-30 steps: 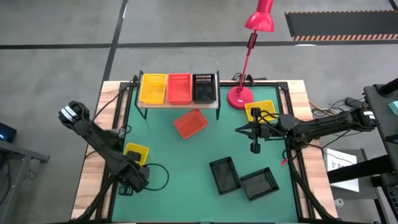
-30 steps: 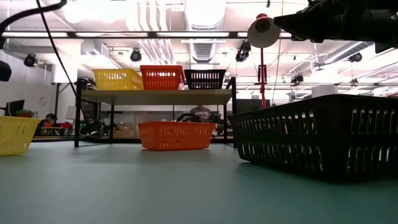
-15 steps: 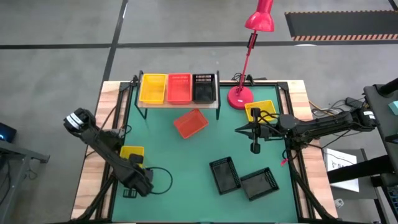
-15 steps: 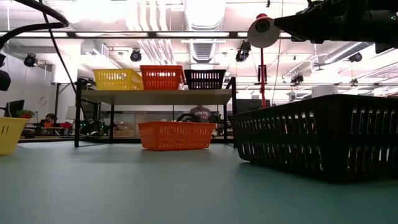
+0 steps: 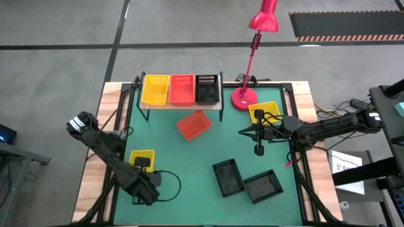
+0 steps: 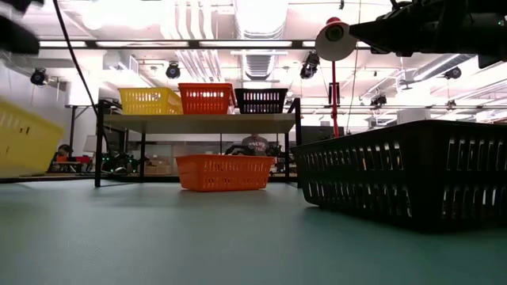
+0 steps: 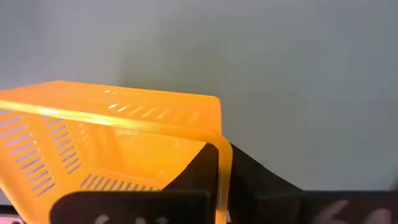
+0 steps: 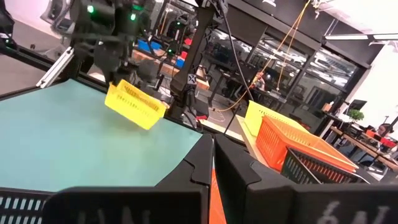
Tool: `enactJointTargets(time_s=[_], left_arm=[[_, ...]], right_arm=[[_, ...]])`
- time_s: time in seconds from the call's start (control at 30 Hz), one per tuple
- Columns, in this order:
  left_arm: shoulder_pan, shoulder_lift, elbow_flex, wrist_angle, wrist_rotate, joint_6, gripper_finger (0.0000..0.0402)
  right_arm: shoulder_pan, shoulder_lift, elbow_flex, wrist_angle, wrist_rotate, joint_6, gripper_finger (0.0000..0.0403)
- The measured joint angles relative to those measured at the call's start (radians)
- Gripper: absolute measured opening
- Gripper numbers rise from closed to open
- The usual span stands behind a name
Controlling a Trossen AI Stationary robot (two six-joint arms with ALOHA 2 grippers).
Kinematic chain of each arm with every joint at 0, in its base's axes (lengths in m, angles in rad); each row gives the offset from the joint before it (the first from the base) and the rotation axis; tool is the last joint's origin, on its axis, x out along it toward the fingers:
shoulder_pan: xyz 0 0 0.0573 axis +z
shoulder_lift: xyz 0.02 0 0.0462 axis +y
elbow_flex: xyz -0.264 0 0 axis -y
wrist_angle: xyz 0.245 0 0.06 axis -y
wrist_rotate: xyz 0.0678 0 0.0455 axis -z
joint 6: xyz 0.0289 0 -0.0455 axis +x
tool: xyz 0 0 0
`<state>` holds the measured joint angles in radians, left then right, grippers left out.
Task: Stack baskets on shelf by color
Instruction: Stack the left yellow bin on top of the yellow bin on the shelf
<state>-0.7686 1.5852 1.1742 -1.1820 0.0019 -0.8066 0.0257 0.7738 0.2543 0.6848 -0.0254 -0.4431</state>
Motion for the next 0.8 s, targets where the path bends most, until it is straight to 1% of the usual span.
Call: enactJointTargets(time_s=[0.13,0.23,0.43,0.6,0.8], left_arm=[[0.038,-0.001,0.098,-0.044,-0.022,-0.060,0.0000],[0.073,-0.001,0.168,-0.050,-0.066,-0.103,0.0000],[0.159,-0.001,0.297,-0.065,-0.071,-0.101,0.0000],[0.208,-0.001,0.414,-0.066,-0.079,-0.008,0.0000],[0.245,-0.001,0.578,-0.071,-0.195,0.202,0.0000]], right_arm=[[0.000,0.000,0.000,0.000,0.000,-0.001,0.0009],[0.000,0.000,0.000,0.000,0.000,-0.001,0.0008],[0.000,0.000,0.000,0.000,0.000,-0.002,0.0009],[0.000,0.000,0.000,0.000,0.000,-0.003,0.0009],[0.000,0.000,0.000,0.000,0.000,-0.004,0.0009]])
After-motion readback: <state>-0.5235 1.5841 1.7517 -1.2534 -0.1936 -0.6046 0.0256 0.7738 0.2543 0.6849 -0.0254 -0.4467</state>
